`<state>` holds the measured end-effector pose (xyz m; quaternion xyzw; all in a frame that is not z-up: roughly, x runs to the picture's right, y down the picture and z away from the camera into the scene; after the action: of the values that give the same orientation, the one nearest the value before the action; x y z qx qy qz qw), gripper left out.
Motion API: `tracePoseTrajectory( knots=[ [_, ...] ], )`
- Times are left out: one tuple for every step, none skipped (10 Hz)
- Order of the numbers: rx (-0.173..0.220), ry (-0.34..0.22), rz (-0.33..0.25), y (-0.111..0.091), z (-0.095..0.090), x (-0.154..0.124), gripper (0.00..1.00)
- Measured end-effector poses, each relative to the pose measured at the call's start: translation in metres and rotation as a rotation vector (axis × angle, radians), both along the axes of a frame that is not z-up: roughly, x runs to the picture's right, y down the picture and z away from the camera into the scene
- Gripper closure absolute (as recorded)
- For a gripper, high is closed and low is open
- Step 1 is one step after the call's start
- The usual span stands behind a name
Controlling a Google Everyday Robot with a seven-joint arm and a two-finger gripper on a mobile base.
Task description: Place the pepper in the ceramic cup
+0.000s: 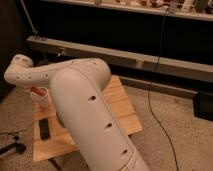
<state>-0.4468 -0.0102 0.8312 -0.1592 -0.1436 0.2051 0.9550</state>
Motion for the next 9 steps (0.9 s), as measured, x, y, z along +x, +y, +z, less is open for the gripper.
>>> tracePoseTrajectory(
  knots=[
    [0.000,-0.002,-0.001,0.001,0.001,-0.002,1.00],
    [0.000,-0.005,-0.004,0.002,0.001,-0.005,1.00],
    [0.000,-0.006,-0.005,0.004,0.003,-0.007,1.00],
    [-0.002,-0.005,-0.007,0.006,0.006,-0.007,1.00],
    [-0.004,-0.005,-0.008,0.008,0.008,-0.008,1.00],
    [-0.008,-0.004,-0.009,0.012,0.012,-0.009,1.00],
    [-0.013,0.000,-0.006,0.015,0.016,-0.008,1.00],
    [-0.021,0.005,-0.004,0.019,0.021,-0.007,0.98],
    [-0.030,0.011,-0.003,0.022,0.024,-0.005,0.96]
  ],
)
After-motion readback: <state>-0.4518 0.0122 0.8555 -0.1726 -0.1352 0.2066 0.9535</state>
